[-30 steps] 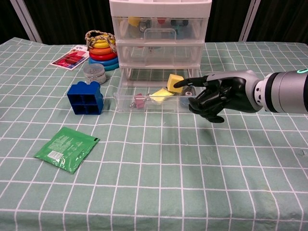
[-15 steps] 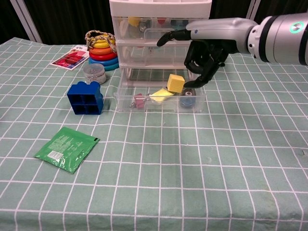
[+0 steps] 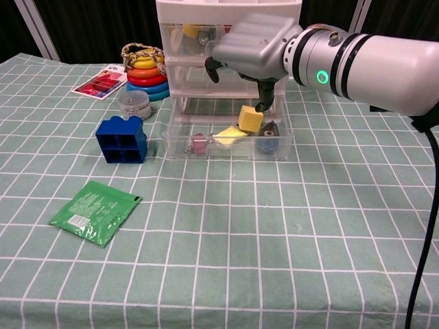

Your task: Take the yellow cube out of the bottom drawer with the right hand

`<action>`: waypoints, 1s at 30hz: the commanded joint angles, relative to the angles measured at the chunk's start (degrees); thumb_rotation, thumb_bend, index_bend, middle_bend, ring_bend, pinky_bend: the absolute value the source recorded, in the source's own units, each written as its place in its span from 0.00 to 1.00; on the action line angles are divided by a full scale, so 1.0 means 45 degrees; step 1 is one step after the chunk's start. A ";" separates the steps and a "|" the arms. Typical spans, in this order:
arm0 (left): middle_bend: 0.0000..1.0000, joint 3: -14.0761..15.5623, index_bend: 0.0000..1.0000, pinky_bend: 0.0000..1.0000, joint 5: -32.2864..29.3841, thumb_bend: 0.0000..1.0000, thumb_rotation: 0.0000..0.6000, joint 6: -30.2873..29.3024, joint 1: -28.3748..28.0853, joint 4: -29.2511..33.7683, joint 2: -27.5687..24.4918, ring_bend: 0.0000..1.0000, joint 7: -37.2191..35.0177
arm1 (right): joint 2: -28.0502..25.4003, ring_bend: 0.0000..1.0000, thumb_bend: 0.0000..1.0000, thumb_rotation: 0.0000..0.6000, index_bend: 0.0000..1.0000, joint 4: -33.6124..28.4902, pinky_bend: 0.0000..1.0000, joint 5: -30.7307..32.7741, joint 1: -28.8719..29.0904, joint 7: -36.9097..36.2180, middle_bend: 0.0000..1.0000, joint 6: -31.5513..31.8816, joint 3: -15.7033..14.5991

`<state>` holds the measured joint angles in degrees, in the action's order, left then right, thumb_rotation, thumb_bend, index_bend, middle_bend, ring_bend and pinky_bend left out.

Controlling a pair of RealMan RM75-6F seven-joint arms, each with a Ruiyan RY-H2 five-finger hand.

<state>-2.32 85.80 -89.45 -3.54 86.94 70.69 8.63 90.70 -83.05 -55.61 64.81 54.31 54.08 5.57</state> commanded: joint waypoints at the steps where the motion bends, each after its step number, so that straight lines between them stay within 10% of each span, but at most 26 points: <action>1: 0.19 0.0012 0.24 0.20 -0.0014 0.06 1.00 -0.0039 0.0054 -0.0037 0.0021 0.14 -0.0061 | 0.0743 0.94 0.05 1.00 0.31 0.1144 0.96 -0.0784 0.0208 0.0452 0.89 0.0028 -0.0559; 22: 0.19 -0.0001 0.24 0.20 -0.0188 0.06 1.00 -0.0248 0.0442 -0.0378 0.0203 0.14 -0.0509 | 0.2035 0.94 0.05 1.00 0.32 0.4042 0.96 -0.2492 -0.0319 0.0373 0.89 -0.0727 -0.1166; 30: 0.19 -0.0069 0.24 0.20 -0.0201 0.06 1.00 -0.0322 0.0502 -0.0538 0.0280 0.14 -0.0610 | 0.2695 0.95 0.21 1.00 0.46 0.5315 0.97 -0.3127 -0.0299 -0.0212 0.91 -0.1010 -0.0983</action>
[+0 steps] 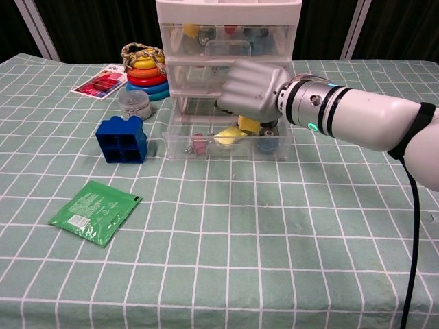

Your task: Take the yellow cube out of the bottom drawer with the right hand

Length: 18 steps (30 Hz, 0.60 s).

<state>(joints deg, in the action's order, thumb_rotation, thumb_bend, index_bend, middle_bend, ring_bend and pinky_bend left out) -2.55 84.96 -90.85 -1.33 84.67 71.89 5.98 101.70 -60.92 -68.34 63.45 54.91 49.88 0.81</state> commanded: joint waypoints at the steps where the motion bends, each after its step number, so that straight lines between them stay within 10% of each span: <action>1: 0.19 -0.0020 0.24 0.20 -0.0031 0.06 1.00 0.0001 0.0020 -0.0048 0.0015 0.14 -0.0043 | 0.0336 0.95 0.25 1.00 0.51 0.0564 0.97 -0.0443 -0.0006 -0.0487 0.91 -0.0045 0.0075; 10: 0.19 -0.0064 0.24 0.20 0.0053 0.06 1.00 -0.0024 0.0016 0.0027 -0.0093 0.14 0.0020 | 0.0028 0.96 0.38 1.00 0.71 0.0286 0.98 -0.2391 -0.0316 -0.2271 0.93 0.1385 0.0105; 18: 0.19 -0.0093 0.24 0.20 0.0282 0.06 1.00 0.0032 -0.0126 0.0225 -0.0267 0.14 0.0217 | -0.1906 0.96 0.38 1.00 0.70 -0.3597 0.99 -0.3929 -0.1721 -0.3854 0.93 0.4003 -0.0116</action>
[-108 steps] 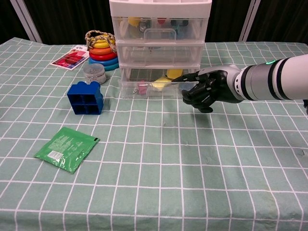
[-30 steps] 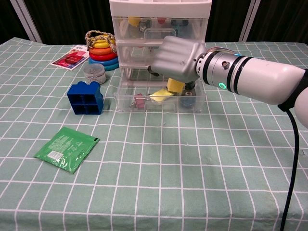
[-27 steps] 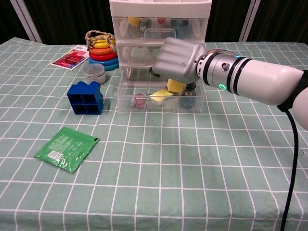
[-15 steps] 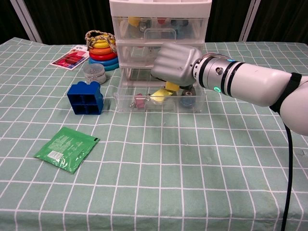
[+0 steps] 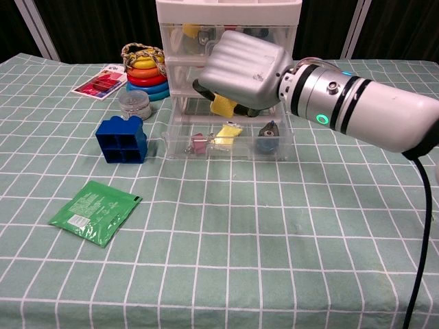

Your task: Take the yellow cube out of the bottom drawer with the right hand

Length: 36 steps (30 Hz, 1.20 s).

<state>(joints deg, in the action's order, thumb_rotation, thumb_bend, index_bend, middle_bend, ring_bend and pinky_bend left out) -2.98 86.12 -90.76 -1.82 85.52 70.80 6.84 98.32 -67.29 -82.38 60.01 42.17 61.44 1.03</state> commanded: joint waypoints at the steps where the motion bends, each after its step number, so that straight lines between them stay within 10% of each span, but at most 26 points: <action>1: 0.19 0.0000 0.24 0.20 0.0032 0.06 1.00 0.0017 -0.0025 0.0065 -0.0038 0.14 0.0056 | -0.1369 0.96 0.38 1.00 0.69 -0.2666 0.99 -0.0885 -0.1183 -0.1287 0.93 0.1630 -0.0254; 15: 0.19 -0.0021 0.24 0.20 0.0000 0.06 1.00 0.0206 -0.0138 0.0474 -0.0025 0.14 0.0454 | -0.1982 0.96 0.38 1.00 0.47 -0.4308 0.98 -0.0302 -0.2719 -0.3758 0.93 -0.0325 -0.1614; 24: 0.19 -0.0023 0.24 0.20 0.0013 0.06 1.00 0.0150 -0.0111 0.0384 -0.0004 0.14 0.0392 | -0.2296 0.91 0.21 1.00 0.03 -0.4714 0.94 -0.0287 -0.3267 -0.3452 0.87 -0.0373 -0.1489; 28: 0.19 -0.0056 0.24 0.20 0.0030 0.06 1.00 0.0134 -0.0133 0.0281 0.0023 0.14 0.0302 | -0.3105 0.71 0.18 1.00 0.00 -0.5599 0.81 -0.0445 -0.3986 -0.3654 0.65 0.0868 -0.1222; 36: 0.19 -0.0147 0.24 0.20 -0.0012 0.06 1.00 0.0245 -0.0253 0.0051 0.0116 0.14 0.0208 | -0.5636 0.12 0.18 1.00 0.00 -0.7069 0.23 0.0147 -0.6394 -0.4706 0.20 0.3789 -0.1158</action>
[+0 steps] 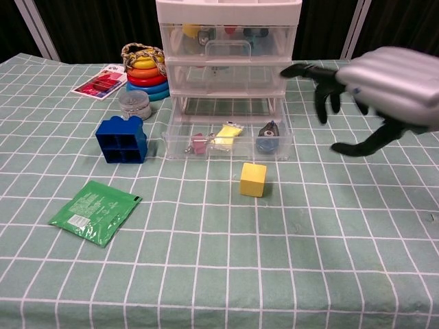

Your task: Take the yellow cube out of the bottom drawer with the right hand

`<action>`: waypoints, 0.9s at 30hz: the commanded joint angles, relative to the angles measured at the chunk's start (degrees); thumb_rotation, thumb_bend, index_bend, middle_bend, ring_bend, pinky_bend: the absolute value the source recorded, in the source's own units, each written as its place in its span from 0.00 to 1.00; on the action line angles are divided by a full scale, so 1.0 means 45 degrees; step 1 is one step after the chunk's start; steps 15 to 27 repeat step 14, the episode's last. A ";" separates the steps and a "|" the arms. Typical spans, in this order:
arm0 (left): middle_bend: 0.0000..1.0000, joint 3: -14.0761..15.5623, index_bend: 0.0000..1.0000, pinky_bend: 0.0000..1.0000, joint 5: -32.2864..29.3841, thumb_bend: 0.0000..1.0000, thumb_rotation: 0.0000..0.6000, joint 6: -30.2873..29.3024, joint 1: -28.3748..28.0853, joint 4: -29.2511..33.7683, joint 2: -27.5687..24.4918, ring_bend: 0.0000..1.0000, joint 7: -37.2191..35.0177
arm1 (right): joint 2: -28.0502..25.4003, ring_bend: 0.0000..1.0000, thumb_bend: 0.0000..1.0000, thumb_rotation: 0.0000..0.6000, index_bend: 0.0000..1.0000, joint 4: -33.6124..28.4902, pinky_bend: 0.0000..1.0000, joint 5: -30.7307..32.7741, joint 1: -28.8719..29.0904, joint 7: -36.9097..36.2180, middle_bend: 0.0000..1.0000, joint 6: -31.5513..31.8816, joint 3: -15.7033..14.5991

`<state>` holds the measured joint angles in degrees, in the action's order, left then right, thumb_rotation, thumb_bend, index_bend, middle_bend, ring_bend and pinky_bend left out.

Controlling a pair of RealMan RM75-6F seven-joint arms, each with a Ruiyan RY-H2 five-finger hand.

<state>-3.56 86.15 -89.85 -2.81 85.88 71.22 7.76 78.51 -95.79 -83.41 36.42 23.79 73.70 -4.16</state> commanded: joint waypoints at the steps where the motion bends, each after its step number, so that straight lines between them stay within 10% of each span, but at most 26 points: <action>1: 0.19 -0.0021 0.24 0.20 -0.0043 0.06 1.00 0.0106 -0.0063 -0.0047 0.0045 0.14 0.0009 | -0.1651 0.05 0.18 1.00 0.00 -0.0860 0.12 0.0472 -0.1543 -0.0895 0.16 0.1359 -0.0120; 13: 0.19 -0.0047 0.24 0.20 0.0146 0.06 1.00 0.0223 -0.0322 0.0076 0.0400 0.14 0.0269 | -0.3173 0.00 0.20 1.00 0.00 -0.0327 0.00 0.0132 -0.5052 -0.4023 0.01 0.4130 -0.0848; 27: 0.19 -0.0040 0.24 0.20 0.0166 0.06 1.00 0.0229 -0.0334 0.0106 0.0390 0.14 0.0292 | -0.3182 0.00 0.20 1.00 0.00 -0.0260 0.00 0.0047 -0.5184 -0.4127 0.01 0.4239 -0.0827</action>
